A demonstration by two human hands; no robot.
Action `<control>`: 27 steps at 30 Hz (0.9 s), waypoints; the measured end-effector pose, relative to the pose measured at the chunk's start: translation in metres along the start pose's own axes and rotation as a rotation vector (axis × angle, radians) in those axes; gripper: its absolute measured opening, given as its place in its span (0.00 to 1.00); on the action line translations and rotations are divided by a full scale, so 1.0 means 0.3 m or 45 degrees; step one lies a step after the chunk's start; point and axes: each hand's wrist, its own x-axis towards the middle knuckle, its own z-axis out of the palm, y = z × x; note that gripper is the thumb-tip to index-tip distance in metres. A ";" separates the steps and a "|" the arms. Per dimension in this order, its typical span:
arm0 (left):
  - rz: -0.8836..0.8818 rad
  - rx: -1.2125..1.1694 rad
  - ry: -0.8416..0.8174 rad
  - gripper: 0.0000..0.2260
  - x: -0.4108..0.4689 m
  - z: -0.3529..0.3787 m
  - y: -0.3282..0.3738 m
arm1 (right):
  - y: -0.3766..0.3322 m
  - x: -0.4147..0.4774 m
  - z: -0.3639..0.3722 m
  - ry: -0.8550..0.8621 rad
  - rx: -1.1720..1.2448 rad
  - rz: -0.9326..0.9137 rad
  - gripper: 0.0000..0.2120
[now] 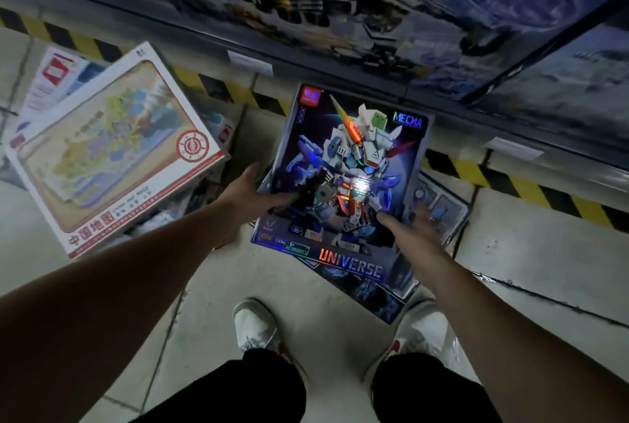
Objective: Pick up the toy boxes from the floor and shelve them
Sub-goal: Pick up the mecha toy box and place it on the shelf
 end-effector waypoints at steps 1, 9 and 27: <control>0.020 -0.034 -0.010 0.49 0.021 0.007 0.009 | -0.004 0.018 0.012 -0.011 0.033 0.014 0.38; 0.079 -0.445 -0.070 0.33 0.111 0.073 0.052 | 0.014 0.115 0.057 -0.023 0.189 0.071 0.55; 0.265 -0.709 0.164 0.26 -0.388 -0.150 0.039 | -0.235 -0.425 -0.033 -0.046 0.197 -0.273 0.25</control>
